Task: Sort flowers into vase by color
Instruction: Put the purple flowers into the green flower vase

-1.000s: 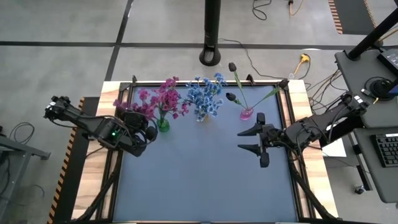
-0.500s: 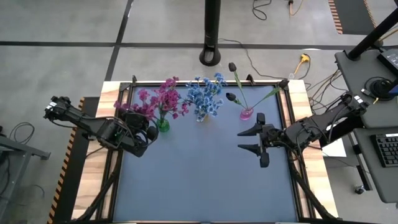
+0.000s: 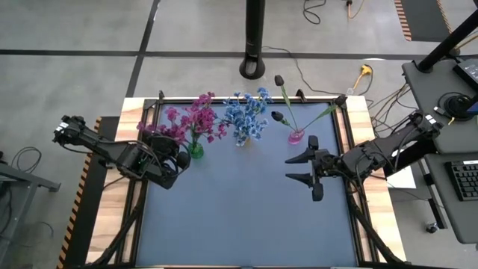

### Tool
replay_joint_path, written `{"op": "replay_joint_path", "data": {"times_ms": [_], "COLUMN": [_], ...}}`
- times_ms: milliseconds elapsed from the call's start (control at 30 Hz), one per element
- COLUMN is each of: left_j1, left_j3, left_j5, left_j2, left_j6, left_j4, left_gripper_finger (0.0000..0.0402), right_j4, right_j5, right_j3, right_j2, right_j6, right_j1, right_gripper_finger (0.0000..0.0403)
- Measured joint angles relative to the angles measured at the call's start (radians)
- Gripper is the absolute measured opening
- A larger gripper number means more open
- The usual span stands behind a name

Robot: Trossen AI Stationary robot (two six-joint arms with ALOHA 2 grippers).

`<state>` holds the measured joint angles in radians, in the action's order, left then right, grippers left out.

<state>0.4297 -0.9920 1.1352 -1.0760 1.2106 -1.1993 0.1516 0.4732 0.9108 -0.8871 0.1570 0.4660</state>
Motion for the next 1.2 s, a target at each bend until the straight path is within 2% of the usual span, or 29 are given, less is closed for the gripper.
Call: {"op": "replay_joint_path", "data": {"times_ms": [1200], "left_j1": [0.000], "left_j3": [0.000], "left_j5": [0.002], "left_j2": [-0.030], "left_j6": [0.012], "left_j4": [0.000], "left_gripper_finger": [0.0008], "right_j4": [0.010], "right_j5": [-0.001], "right_j3": [0.000], "right_j2": [0.000], "right_j6": [0.007], "right_j1": [0.000], "right_gripper_finger": [0.0189]}}
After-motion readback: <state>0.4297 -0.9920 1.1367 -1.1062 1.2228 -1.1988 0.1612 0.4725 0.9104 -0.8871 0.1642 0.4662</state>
